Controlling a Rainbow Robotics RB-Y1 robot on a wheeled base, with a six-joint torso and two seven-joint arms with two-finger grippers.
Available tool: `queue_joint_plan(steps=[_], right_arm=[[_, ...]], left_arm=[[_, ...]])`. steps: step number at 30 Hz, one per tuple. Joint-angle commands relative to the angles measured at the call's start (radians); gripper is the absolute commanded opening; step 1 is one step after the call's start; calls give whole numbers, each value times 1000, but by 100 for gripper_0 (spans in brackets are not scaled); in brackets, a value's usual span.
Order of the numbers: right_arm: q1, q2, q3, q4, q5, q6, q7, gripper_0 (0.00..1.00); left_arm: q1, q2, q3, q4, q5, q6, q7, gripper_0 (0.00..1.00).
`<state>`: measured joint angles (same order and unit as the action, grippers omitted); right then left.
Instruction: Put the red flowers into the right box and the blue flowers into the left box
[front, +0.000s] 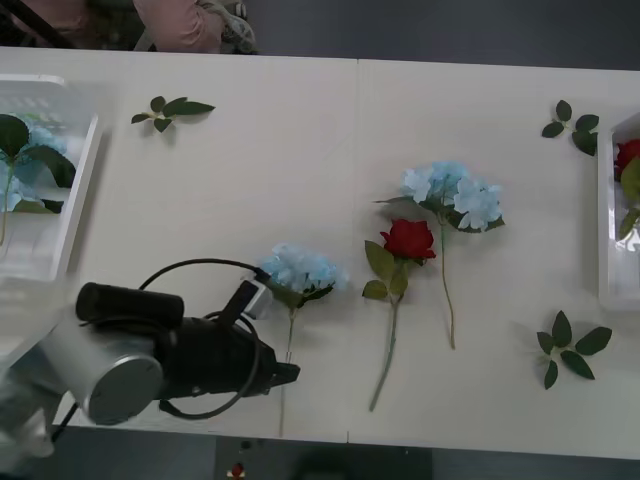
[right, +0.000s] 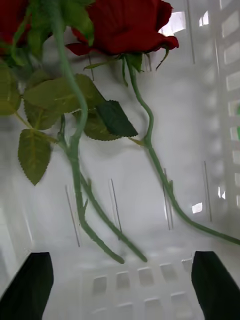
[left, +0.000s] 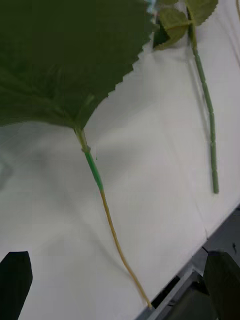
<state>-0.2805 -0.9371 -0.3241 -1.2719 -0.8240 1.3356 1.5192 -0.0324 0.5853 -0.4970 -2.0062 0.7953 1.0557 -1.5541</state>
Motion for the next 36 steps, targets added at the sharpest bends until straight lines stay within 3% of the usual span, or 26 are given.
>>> queue_joint_plan(steps=[1, 5, 10, 17, 28, 29, 30, 31, 32, 33, 36], right_arm=[[-9, 14, -84, -152, -15, 102, 33, 100], [-23, 138, -184, -328, -40, 238, 36, 100], [-74, 253, -208, -414, -92, 335, 36, 100], [-132, 388, -90, -449, -40, 336, 21, 100], [-186, 570, 106, -449, 206, 298, -54, 100], [-187, 575, 120, -449, 215, 289, -62, 100], [-186, 583, 152, -449, 236, 269, -79, 100], [-186, 587, 183, -449, 258, 252, -100, 100], [-186, 590, 198, -449, 269, 244, -113, 100], [-186, 592, 229, -446, 289, 231, -140, 100], [-186, 593, 289, -426, 315, 206, -194, 100]], left_arm=[[-78, -53, -20, 67, -53, 3, 55, 100], [-141, -101, -31, 127, -108, 23, 65, 100], [-207, -156, -32, 162, -188, 124, 77, 100], [-236, -188, -77, 172, -278, 150, 98, 100], [-242, -211, -124, 181, -329, 148, 126, 100], [-241, -211, -124, 179, -329, 150, 126, 93], [-241, -211, -127, 181, -332, 148, 127, 66], [-241, -211, -126, 181, -332, 148, 129, 24], [-241, -211, -126, 181, -332, 150, 131, 6], [-241, -213, -127, 182, -334, 148, 132, 0], [-241, -211, -127, 182, -337, 150, 135, 0]])
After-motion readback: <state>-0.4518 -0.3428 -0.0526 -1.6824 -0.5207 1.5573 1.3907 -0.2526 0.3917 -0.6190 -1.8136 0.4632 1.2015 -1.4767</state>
